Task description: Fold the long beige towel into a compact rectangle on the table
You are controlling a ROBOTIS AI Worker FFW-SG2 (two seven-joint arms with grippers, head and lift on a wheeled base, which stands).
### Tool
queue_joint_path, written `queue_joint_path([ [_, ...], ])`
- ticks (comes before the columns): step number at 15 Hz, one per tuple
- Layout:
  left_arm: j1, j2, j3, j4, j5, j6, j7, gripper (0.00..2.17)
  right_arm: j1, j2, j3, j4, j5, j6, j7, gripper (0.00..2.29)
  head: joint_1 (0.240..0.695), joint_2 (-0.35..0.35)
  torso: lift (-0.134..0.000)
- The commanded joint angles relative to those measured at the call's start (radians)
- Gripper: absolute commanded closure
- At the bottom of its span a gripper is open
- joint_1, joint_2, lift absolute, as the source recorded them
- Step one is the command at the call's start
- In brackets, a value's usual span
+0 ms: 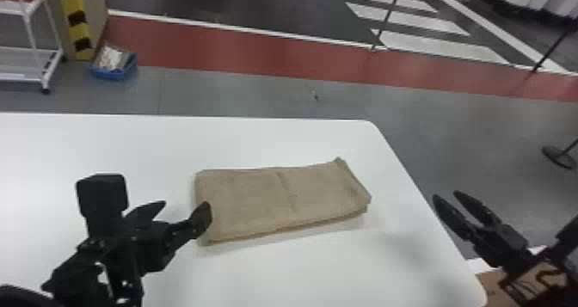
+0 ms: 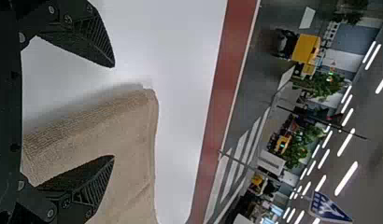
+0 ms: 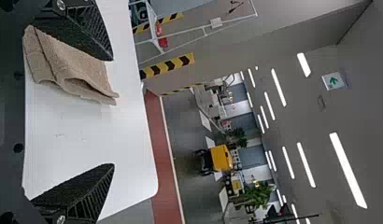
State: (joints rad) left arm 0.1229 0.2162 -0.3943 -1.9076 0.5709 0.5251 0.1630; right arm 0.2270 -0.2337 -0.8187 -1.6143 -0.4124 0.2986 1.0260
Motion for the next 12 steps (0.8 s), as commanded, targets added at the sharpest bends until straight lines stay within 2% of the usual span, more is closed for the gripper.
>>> queue_joint_path([
  [1, -0.011, -0.017, -0.015, 0.019, -0.003, 0.076, 0.018, 0.22, 0.008, -0.004, 0.015, 0.005, -0.002, -0.045, 0.003, 0.07, 0.695, -0.35, -0.124],
  [4, -0.014, -0.037, -0.047, 0.048, -0.046, 0.076, 0.027, 0.22, 0.006, -0.015, 0.033, 0.019, -0.005, -0.081, 0.008, 0.07, 0.695, -0.35, -0.124],
  [7, -0.016, -0.038, -0.049, 0.047, -0.043, 0.076, 0.029, 0.22, 0.0, -0.022, 0.049, 0.025, -0.003, -0.097, 0.006, 0.07, 0.695, -0.35, -0.124],
  [9, -0.02, -0.038, -0.063, 0.045, -0.037, 0.076, 0.041, 0.33, -0.001, -0.033, 0.056, 0.045, -0.003, -0.103, 0.005, 0.07, 0.695, -0.35, -0.124],
  [12, -0.032, -0.054, -0.083, 0.045, -0.026, 0.088, 0.041, 0.34, -0.012, -0.042, 0.067, 0.073, 0.003, -0.124, 0.0, 0.07, 0.695, -0.35, -0.124],
])
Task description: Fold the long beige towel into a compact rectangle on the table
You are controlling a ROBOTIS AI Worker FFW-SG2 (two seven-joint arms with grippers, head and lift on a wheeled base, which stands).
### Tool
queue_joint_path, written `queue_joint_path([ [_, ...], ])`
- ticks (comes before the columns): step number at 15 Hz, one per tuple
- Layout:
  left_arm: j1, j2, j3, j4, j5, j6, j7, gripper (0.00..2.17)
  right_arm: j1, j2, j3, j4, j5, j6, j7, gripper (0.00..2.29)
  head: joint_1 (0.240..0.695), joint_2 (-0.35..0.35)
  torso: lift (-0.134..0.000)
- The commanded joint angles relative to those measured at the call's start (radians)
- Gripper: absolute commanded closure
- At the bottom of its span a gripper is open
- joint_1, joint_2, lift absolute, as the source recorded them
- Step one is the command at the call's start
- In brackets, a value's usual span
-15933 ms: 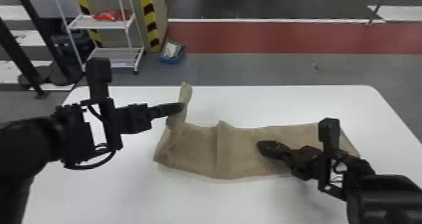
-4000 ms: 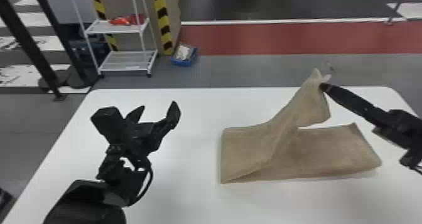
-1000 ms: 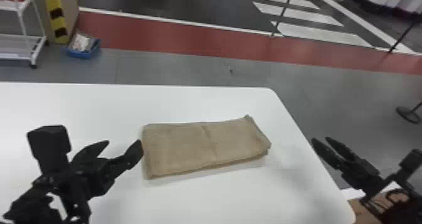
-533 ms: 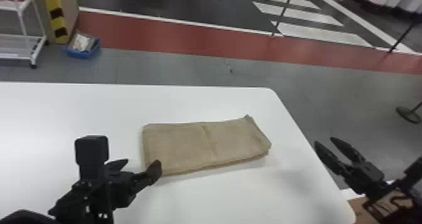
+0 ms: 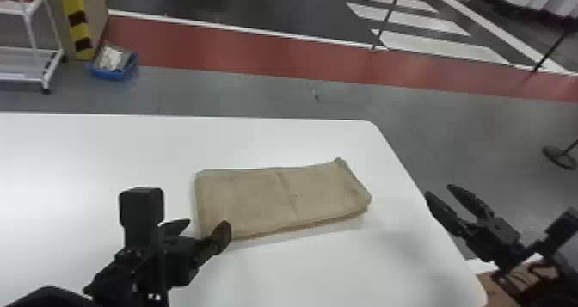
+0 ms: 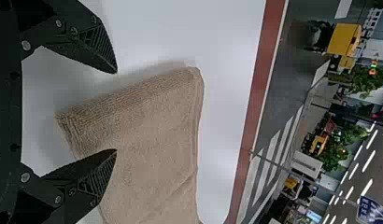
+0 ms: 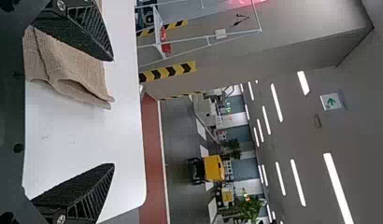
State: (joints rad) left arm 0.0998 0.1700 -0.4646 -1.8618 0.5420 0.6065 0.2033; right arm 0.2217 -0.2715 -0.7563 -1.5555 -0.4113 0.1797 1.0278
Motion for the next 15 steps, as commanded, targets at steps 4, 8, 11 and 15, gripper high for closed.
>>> queue_joint_path([
  [4, -0.029, -0.009, -0.028, 0.001, 0.004, 0.037, 0.008, 0.38, -0.018, -0.011, 0.018, 0.021, 0.008, -0.006, -0.003, 0.07, 0.695, -0.35, -0.124],
  [8, -0.038, -0.009, -0.039, 0.001, -0.013, 0.049, 0.027, 0.42, -0.021, -0.011, 0.02, 0.02, 0.0, -0.002, -0.003, 0.07, 0.695, -0.35, -0.124],
  [11, -0.038, -0.006, -0.037, -0.002, -0.017, 0.055, 0.033, 0.71, -0.021, -0.014, 0.02, 0.018, -0.003, -0.002, -0.003, 0.08, 0.695, -0.35, -0.124],
  [15, -0.026, 0.005, -0.023, -0.03, -0.017, 0.065, 0.053, 1.36, -0.022, -0.012, 0.018, 0.012, -0.006, 0.001, -0.003, 0.08, 0.695, -0.35, -0.124],
])
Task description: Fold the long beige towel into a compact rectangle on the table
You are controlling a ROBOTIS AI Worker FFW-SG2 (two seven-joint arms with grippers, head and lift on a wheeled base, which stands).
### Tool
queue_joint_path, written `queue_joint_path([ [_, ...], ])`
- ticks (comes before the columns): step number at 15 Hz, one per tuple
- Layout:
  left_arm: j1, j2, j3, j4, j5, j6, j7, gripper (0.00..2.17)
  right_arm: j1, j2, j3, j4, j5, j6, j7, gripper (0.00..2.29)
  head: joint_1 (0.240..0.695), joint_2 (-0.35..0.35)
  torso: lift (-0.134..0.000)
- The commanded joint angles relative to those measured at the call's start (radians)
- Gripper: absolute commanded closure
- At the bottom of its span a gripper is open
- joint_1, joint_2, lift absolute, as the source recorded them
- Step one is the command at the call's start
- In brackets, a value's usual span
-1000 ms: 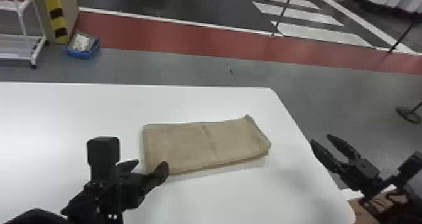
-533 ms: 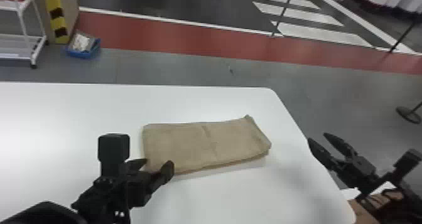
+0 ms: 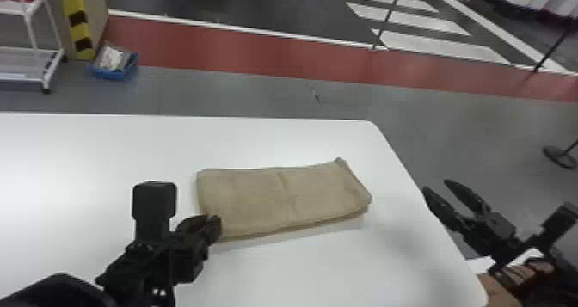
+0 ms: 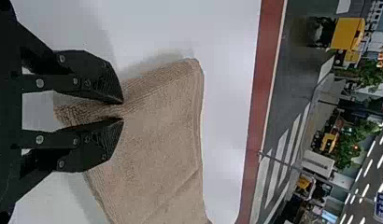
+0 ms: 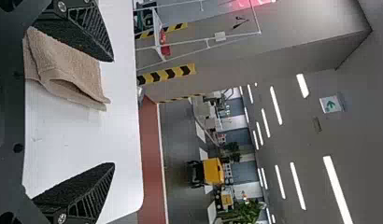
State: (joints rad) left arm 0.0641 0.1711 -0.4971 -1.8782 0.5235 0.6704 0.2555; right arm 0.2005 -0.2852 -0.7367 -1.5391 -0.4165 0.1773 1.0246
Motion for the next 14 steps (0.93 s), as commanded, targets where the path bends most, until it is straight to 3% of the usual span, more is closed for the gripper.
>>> queue_joint_path([
  [1, 0.019, 0.007, 0.022, -0.032, 0.001, 0.007, 0.001, 1.36, -0.001, 0.001, -0.001, -0.007, -0.001, 0.006, -0.001, 0.08, 0.695, -0.35, -0.124],
  [12, 0.183, 0.084, 0.224, -0.225, 0.001, 0.071, -0.018, 1.36, 0.005, 0.024, 0.011, -0.032, 0.004, 0.025, -0.001, 0.08, 0.695, -0.35, -0.124],
  [14, 0.21, 0.085, 0.272, -0.249, 0.001, 0.096, -0.025, 1.36, 0.005, 0.028, 0.013, -0.035, 0.005, 0.025, -0.001, 0.08, 0.695, -0.35, -0.124],
])
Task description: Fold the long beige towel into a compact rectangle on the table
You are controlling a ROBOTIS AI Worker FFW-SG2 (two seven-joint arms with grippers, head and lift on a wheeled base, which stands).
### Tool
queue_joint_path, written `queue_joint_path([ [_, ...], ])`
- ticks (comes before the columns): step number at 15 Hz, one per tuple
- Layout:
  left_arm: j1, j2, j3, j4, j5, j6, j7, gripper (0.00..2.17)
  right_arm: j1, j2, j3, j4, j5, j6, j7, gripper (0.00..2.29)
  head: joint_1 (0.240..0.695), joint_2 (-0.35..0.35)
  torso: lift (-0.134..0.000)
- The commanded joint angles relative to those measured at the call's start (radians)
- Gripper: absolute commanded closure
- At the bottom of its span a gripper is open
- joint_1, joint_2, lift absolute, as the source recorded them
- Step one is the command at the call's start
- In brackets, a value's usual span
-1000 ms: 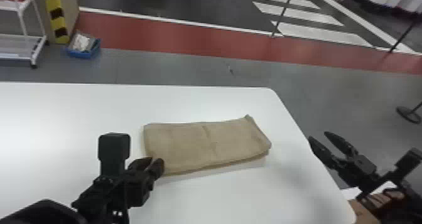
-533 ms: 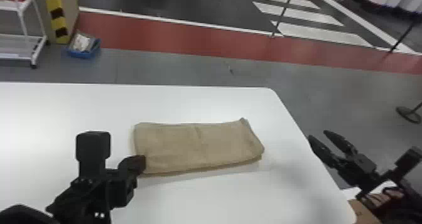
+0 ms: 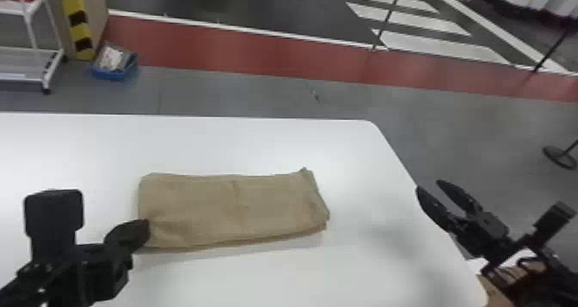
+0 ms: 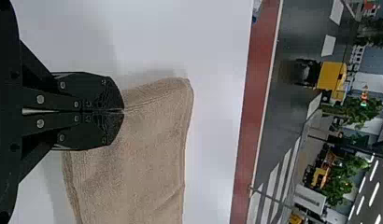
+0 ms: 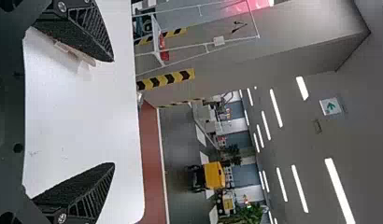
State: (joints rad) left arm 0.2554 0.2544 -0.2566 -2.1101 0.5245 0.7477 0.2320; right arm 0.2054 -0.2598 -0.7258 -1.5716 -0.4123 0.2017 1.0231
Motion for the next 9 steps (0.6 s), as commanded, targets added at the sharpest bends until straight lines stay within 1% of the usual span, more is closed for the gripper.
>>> queue_joint_path([
  [1, 0.03, 0.002, 0.054, -0.024, 0.0, 0.031, -0.016, 1.36, 0.0, 0.005, 0.002, -0.01, 0.003, 0.0, 0.0, 0.08, 0.695, -0.35, -0.124],
  [5, 0.054, 0.002, 0.102, -0.025, -0.001, 0.034, -0.028, 1.36, 0.0, 0.007, 0.011, -0.011, 0.006, 0.0, -0.001, 0.08, 0.695, -0.35, -0.124],
  [9, 0.062, 0.002, 0.117, -0.031, -0.006, 0.046, -0.04, 1.36, 0.002, 0.008, 0.012, -0.011, 0.004, 0.0, -0.001, 0.08, 0.695, -0.35, -0.124],
])
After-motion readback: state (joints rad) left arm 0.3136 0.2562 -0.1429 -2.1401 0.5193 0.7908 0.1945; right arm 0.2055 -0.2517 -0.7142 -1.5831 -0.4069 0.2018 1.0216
